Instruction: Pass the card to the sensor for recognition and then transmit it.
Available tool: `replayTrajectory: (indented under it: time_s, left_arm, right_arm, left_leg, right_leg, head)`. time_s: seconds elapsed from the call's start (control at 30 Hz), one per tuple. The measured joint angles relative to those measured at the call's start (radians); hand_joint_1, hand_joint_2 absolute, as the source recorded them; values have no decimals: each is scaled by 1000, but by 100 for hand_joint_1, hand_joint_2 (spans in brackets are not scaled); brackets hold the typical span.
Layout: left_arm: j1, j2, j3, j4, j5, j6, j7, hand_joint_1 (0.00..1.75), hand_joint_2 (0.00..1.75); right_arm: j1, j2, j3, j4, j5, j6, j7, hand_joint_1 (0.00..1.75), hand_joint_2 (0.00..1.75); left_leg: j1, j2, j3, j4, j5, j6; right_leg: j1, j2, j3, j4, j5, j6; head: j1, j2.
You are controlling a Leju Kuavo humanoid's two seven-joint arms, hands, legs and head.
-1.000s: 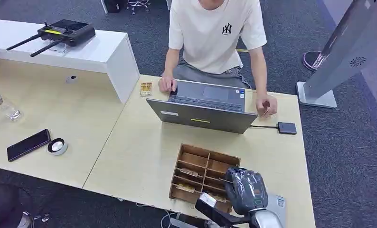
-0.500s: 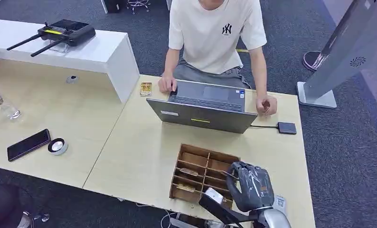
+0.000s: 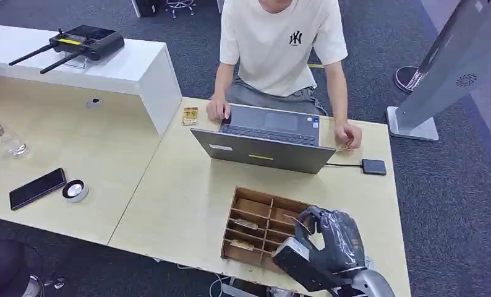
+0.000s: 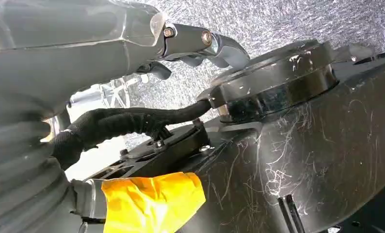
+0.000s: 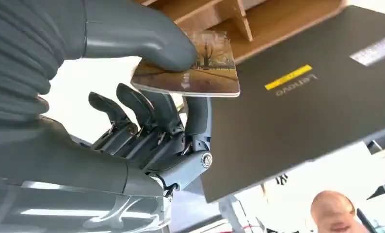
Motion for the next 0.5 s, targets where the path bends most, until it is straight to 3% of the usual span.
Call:
replayTrajectory:
  time_s: [0.5]
  left_arm:
    - [44,-8,51,-23,-51,0,15,0,175]
  right_arm:
    - [9,5,-69,-113,-145,-28,-84,175,175]
  left_leg:
    - [0,0,0,0,0,0]
  right_leg:
    - [0,0,0,0,0,0]
  head:
    - [0,0]
